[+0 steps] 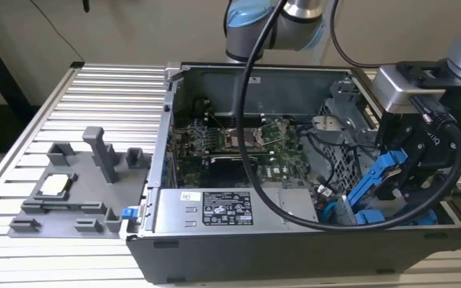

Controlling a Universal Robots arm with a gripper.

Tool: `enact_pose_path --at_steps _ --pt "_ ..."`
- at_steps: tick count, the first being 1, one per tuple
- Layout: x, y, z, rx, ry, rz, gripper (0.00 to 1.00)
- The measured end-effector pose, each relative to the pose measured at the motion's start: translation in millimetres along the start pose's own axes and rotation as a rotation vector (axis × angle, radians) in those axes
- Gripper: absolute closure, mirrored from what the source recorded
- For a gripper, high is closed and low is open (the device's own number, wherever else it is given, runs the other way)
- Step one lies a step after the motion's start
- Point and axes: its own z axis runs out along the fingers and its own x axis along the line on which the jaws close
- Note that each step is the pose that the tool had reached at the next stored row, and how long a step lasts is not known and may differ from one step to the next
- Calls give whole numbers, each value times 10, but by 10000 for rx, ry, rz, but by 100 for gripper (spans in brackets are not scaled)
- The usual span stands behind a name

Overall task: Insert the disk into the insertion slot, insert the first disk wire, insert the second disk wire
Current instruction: 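Insert the disk into the insertion slot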

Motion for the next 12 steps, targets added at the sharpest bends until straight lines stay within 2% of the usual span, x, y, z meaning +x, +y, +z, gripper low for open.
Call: enact_pose_path --at_steps 6,7,8,10,11,12 --pt "1 1 -3 -1 18 2 67" --pt "1 1 -3 -1 14 2 65" --pt "0 1 -1 -1 11 2 60" --pt "-1 0 2 -1 7 1 60" --pt "-1 0 2 0 6 1 53" --pt "-1 1 -6 0 9 1 53"
